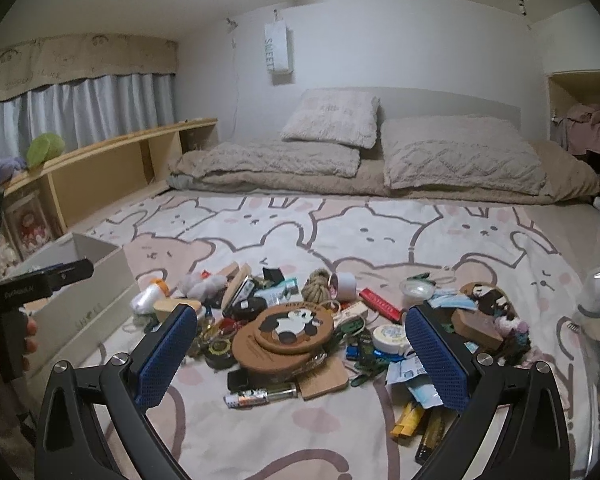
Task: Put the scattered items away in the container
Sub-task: 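Move both open tools back over the scattered pile on the sheet, then close the left tool on the green clothespin while the right tool lowers to the glass vial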
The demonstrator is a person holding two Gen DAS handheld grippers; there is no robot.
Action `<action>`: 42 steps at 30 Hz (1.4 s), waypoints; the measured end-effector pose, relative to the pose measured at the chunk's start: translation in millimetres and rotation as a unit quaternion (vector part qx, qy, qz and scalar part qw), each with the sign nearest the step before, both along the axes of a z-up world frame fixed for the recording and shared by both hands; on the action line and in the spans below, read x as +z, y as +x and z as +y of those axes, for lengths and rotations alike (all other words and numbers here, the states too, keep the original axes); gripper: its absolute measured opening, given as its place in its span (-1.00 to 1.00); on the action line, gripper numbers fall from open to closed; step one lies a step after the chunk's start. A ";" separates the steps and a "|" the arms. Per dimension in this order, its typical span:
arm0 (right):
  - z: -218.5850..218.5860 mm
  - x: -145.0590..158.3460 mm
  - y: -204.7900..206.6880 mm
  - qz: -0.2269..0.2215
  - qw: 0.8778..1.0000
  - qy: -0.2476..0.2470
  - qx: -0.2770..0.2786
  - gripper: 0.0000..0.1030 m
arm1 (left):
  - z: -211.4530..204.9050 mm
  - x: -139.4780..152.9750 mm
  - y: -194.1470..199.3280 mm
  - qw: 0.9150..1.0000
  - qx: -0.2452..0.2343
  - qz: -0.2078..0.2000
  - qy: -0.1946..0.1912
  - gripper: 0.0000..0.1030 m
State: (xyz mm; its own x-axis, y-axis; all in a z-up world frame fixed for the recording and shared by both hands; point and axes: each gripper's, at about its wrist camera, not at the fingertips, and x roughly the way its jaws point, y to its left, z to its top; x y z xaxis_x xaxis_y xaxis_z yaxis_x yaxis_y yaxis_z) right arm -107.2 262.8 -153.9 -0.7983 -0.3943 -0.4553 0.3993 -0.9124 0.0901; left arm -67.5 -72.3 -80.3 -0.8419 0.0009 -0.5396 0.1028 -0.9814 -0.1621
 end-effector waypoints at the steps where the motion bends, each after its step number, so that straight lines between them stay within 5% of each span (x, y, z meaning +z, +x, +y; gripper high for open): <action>1: -0.6 -3.5 -1.5 -0.003 1.000 0.002 0.002 1.00 | 1.5 -2.8 -1.4 1.000 -0.001 -0.003 -0.002 1.00; 14: 0.5 -36.1 -21.5 -0.029 0.999 0.022 -0.006 1.00 | 11.5 -42.6 -20.0 0.999 -0.014 -0.035 -0.018 0.95; 20: 0.2 -54.9 -37.9 -0.066 0.997 0.009 0.040 1.00 | 5.6 -57.4 -27.9 0.998 -0.025 -0.055 -0.003 0.52; 23: -5.5 -67.3 -44.3 -0.087 0.994 0.027 0.056 1.00 | 3.5 -64.4 -32.1 0.998 -0.028 -0.064 0.000 0.47; 27: -15.4 -81.5 -46.0 -0.113 0.989 0.053 0.076 1.00 | 1.4 -75.2 -38.1 0.996 -0.026 -0.084 -0.004 0.17; 37: -40.9 -99.8 -36.8 -0.133 0.980 0.095 0.113 1.00 | -12.0 -101.8 -53.5 0.992 -0.004 -0.124 0.009 0.06; 42: -41.6 -104.1 -39.1 -0.149 0.975 0.077 0.145 1.00 | -22.7 -113.7 -58.2 0.988 0.014 -0.151 0.025 -0.10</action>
State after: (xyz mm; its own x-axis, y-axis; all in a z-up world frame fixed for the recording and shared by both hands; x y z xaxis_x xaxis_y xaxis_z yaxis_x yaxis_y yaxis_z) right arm -146.3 221.2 -258.0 -0.4868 -0.4926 -0.7214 0.6197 -0.7768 0.1123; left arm -125.7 -95.0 -194.0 -0.6428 0.0129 -0.7659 0.1818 -0.9687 -0.1688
